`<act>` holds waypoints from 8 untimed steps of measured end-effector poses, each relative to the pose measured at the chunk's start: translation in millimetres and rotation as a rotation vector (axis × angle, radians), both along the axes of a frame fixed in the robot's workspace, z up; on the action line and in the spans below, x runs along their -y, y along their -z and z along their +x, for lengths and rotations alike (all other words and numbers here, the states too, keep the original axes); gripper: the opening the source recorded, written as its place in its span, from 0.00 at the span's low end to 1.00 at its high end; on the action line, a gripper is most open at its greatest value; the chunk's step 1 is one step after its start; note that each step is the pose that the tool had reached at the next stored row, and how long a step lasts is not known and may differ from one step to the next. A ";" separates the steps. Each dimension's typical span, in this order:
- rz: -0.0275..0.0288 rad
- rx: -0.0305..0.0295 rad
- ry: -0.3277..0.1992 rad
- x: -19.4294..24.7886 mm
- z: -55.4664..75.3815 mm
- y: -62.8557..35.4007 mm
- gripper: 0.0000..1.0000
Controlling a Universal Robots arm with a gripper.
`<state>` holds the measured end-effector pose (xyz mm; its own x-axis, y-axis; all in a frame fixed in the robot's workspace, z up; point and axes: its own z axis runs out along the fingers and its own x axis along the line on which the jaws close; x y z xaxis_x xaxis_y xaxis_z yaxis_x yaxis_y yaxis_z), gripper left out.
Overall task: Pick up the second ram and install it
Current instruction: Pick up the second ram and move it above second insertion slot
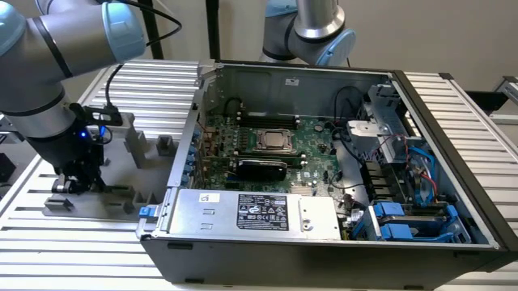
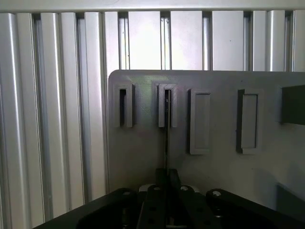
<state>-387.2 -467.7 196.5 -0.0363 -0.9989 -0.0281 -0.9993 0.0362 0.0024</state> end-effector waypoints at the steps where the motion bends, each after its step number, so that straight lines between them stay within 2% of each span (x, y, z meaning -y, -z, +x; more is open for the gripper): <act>1: -0.0001 -0.0001 0.000 0.0 0.0 0.0 0.00; 8: -0.0001 0.0000 0.000 0.0 0.0 0.0 0.00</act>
